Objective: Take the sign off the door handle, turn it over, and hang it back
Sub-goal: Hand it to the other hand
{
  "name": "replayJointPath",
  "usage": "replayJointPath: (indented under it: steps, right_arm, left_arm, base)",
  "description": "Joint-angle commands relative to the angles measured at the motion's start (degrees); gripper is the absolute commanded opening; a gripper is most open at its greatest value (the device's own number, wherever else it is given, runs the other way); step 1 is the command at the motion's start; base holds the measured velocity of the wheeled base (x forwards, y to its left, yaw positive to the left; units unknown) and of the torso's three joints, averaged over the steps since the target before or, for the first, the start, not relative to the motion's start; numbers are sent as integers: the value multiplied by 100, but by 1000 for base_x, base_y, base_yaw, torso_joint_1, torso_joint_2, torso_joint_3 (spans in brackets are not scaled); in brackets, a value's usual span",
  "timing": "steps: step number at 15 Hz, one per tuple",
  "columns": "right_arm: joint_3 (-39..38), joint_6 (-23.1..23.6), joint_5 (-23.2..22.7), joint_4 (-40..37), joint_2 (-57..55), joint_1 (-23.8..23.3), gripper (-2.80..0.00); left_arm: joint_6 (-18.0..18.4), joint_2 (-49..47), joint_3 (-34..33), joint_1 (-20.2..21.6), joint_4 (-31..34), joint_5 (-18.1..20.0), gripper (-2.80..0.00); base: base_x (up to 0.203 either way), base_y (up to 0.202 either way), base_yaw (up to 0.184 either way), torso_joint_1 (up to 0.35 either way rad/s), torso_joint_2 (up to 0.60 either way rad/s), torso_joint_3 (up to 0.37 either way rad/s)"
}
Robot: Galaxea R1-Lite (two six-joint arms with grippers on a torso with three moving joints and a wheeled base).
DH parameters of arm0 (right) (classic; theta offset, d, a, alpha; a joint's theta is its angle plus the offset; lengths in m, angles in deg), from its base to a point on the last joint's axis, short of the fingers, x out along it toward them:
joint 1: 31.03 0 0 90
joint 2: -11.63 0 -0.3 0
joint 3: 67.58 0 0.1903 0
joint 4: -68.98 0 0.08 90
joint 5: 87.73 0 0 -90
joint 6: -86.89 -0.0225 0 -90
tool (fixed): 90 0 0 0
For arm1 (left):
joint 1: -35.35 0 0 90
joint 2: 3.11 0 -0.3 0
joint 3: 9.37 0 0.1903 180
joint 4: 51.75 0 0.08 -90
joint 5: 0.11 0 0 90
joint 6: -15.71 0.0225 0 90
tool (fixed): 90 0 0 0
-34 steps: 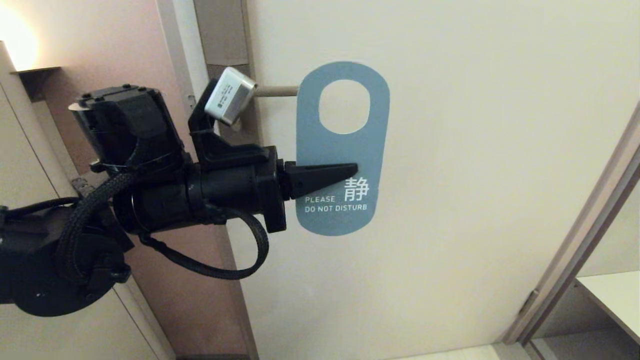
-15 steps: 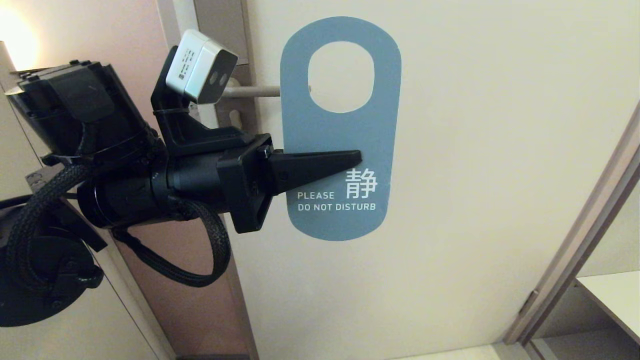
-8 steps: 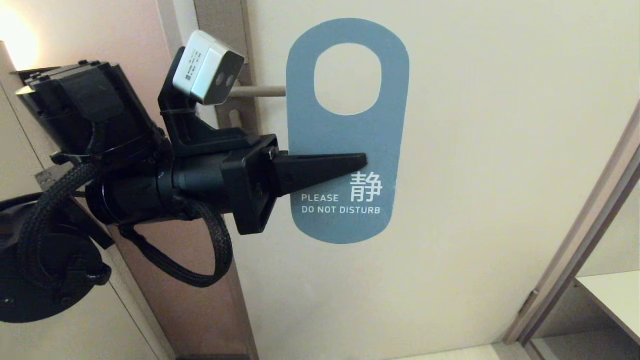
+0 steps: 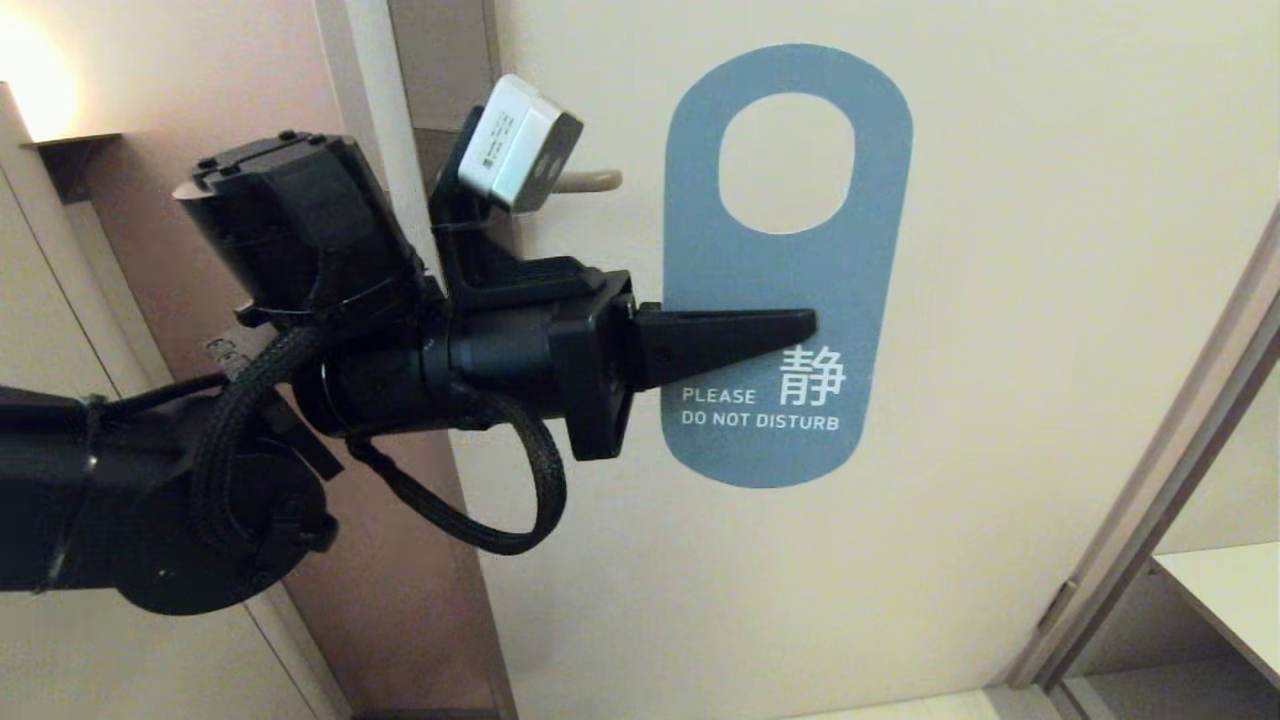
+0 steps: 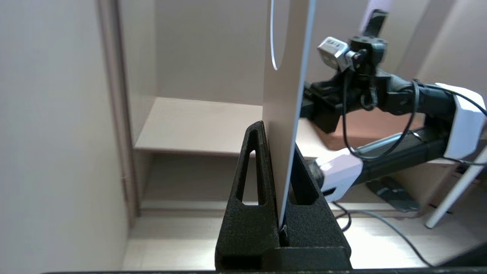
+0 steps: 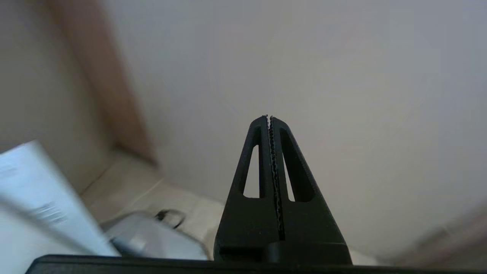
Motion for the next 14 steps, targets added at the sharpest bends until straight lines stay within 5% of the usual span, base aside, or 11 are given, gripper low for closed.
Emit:
replayJointPath:
  steps: [1,5,13,14]
  right_arm:
    - [292,62,-403,-5,-668,1,-280]
    - [1018,77,-1009,-9,-1545,55,-280]
    - [1484,-13,-1084,25,-2528,924,-280]
    - [1527,-76,-1098,25,-2564,939,0]
  left_arm:
    - [-93,-338,240,-125,-97,25,-280]
    - [-221,-785,776,-215,-222,19,-280]
    - [-323,-1157,1138,-300,-222,22,-280]
    - [-369,-1230,1248,-324,-222,19,-280]
  base:
    - [0,0,0,0,0,0]
    - [0,0,0,0,0,0]
    - [0,0,0,0,0,0]
    - [0,0,0,0,0,0]
